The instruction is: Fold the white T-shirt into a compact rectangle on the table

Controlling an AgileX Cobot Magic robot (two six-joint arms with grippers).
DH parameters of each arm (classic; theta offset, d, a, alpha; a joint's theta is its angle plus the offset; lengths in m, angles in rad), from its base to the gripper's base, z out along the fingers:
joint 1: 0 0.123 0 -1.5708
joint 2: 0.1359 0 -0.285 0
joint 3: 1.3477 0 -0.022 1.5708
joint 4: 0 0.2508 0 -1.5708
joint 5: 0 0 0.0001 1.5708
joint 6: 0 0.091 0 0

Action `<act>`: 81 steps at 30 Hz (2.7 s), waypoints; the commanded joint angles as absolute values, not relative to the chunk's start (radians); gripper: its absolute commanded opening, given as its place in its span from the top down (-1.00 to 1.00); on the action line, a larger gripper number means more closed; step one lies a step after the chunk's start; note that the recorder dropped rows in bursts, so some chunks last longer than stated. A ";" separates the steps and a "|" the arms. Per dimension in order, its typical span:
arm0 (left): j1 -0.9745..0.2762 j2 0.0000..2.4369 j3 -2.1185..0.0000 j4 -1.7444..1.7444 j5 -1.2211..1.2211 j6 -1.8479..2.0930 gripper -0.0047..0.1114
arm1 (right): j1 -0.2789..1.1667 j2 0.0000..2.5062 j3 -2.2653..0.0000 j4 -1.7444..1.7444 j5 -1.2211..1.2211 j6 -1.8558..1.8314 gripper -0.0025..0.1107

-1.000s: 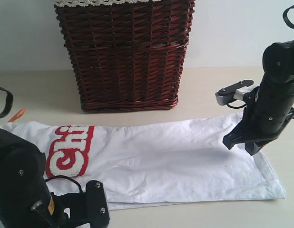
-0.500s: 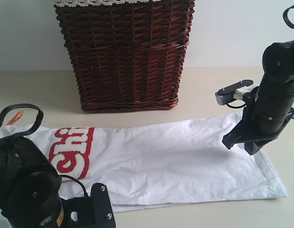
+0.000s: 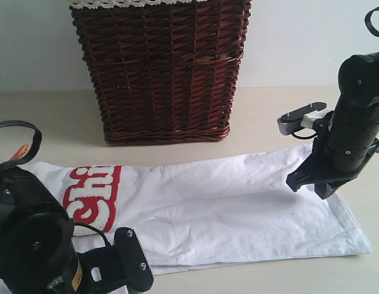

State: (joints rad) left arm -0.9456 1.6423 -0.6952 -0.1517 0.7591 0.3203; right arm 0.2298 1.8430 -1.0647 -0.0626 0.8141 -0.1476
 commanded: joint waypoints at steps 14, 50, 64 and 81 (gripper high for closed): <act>-0.950 1.640 -0.637 -0.211 0.610 0.307 -0.15 | 0.226 1.835 -1.065 -0.050 0.806 -0.155 0.96; -0.950 1.604 -0.863 0.243 0.963 0.292 0.92 | 0.226 1.835 -1.065 -0.034 0.803 -0.157 0.96; -0.950 1.625 -0.887 0.647 0.694 0.292 0.81 | 0.226 1.835 -1.065 -0.033 0.793 -0.156 0.96; -0.947 1.653 -0.884 0.702 0.637 0.134 0.20 | 0.226 1.835 -1.063 -0.032 0.790 -0.156 0.96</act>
State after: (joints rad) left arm -0.9478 1.6538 -0.8811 0.6799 0.6220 0.1916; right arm 0.2298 1.8430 -1.0647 -0.0332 0.7950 -0.1476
